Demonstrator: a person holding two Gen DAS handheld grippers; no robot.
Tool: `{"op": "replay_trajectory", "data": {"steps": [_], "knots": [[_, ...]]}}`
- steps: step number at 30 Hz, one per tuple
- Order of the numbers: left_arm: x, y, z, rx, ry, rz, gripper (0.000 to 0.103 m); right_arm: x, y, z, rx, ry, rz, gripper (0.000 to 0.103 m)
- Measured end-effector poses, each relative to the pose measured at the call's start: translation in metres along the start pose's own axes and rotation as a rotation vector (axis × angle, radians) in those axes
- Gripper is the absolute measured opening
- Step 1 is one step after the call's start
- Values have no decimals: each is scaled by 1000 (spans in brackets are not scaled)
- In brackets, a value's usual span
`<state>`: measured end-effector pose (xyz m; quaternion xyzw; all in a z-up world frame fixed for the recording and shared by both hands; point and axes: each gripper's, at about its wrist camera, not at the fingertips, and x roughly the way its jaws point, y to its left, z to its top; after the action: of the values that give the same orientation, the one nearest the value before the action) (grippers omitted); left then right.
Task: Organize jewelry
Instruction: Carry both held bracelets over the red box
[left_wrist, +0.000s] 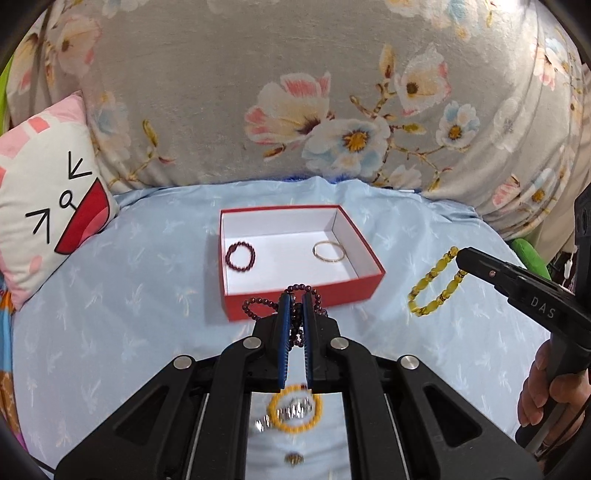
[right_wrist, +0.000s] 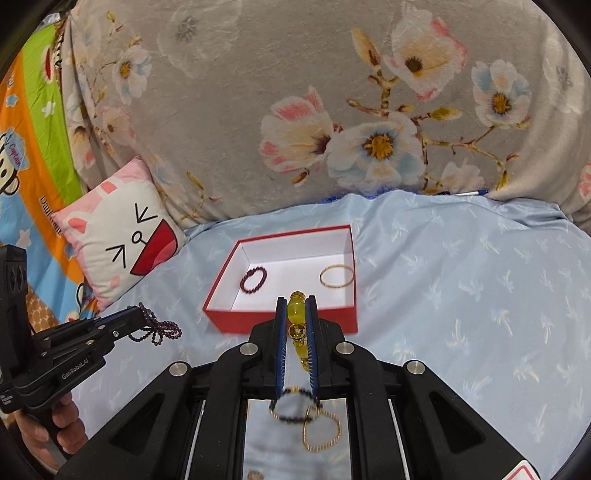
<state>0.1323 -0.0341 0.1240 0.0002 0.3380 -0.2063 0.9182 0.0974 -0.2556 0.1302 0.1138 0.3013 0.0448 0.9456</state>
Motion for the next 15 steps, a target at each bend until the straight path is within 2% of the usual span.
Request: {"op": "replay_trajectory", "data": {"steps": [8,15], "knots": [[54,14,48,-21,-2,-11,6,68,0,48,18,25,15,9],[112,34,53,-50,61,4,6,139,2,44,27,110,31,9]]}}
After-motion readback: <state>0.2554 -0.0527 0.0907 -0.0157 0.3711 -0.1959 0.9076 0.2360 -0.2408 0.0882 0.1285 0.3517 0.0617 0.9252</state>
